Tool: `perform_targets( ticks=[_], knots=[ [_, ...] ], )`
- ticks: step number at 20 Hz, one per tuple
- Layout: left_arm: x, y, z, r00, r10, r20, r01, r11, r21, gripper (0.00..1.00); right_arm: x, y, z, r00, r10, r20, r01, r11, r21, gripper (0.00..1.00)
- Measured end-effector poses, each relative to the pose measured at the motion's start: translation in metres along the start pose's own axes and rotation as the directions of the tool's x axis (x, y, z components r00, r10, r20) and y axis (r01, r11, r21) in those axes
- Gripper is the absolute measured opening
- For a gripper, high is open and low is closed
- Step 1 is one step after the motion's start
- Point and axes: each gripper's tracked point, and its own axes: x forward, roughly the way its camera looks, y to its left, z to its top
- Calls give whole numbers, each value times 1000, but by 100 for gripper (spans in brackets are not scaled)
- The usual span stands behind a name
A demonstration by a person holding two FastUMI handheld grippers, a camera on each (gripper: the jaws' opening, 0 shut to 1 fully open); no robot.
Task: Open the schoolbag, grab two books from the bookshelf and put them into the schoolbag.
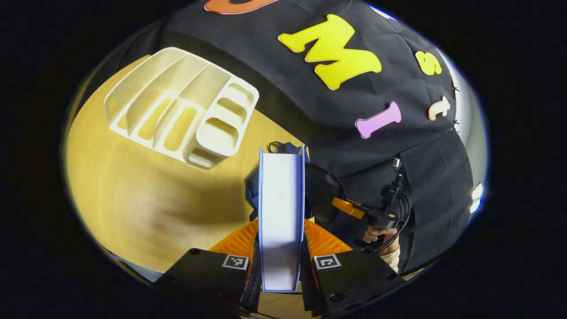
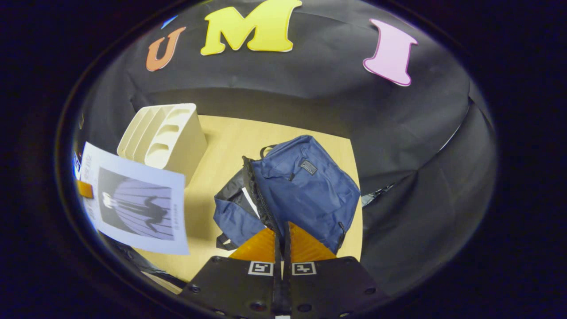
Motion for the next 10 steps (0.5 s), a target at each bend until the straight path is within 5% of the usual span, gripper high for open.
perform_targets(
  ticks=[10],
  knots=[
    [124,-17,-23,989,-135,66,145,971,-189,43,2,-2,9,999,40,-20,-42,992,-119,1]
  ],
)
